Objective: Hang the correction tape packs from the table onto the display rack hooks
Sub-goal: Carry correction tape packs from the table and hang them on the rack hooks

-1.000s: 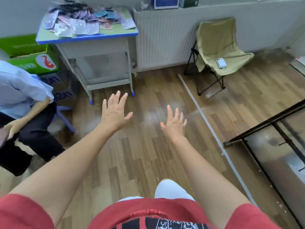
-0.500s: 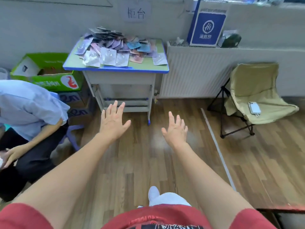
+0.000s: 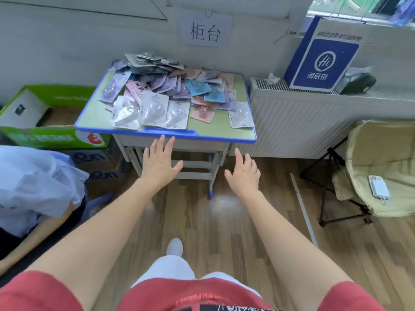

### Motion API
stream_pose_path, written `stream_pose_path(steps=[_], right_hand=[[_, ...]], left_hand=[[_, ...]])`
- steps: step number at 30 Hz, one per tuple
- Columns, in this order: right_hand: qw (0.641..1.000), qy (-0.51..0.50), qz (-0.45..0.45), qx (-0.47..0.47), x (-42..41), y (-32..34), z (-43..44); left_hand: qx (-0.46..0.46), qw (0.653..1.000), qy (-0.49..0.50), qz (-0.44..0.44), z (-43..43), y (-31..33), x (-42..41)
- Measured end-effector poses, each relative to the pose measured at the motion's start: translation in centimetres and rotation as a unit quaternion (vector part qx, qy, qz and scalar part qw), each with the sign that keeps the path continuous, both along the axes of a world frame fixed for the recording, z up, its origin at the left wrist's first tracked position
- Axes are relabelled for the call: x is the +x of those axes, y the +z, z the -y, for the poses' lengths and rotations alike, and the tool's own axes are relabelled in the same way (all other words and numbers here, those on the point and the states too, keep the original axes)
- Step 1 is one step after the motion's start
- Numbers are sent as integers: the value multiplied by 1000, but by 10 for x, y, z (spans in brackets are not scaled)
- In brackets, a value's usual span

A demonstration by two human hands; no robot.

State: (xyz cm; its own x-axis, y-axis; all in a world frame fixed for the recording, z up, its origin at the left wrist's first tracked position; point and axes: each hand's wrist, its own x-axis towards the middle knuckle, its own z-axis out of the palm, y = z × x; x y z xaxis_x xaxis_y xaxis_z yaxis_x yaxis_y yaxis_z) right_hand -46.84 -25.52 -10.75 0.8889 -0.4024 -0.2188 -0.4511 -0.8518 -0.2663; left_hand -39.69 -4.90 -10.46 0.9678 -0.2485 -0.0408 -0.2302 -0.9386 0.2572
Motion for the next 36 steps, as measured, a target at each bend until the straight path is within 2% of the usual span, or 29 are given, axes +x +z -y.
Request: stream_pose_path(steps=[7,13,21,27,32,36], right_hand=[[999,-47,-19,-2,95,-5,11],[998,-68,-16,-3,156,-23,35],[998,-50,-4,-29,234,-50,83],[999,-22,-8,-26,256,-67,109],[999,-20,43,-9,252,-79,112],[998,-18,56,-8,253,-83,112]], left_hand=[[5,998,-41,-39,12,3,111],[-3,996,-51,-71,34,-18,166],[-16,997,-40,-64,72,-48,220],[5,996,-46,-80,79,-66,241],[53,995,-44,-67,82,-75,240],[43,997,-33,-53,83,-75,240]])
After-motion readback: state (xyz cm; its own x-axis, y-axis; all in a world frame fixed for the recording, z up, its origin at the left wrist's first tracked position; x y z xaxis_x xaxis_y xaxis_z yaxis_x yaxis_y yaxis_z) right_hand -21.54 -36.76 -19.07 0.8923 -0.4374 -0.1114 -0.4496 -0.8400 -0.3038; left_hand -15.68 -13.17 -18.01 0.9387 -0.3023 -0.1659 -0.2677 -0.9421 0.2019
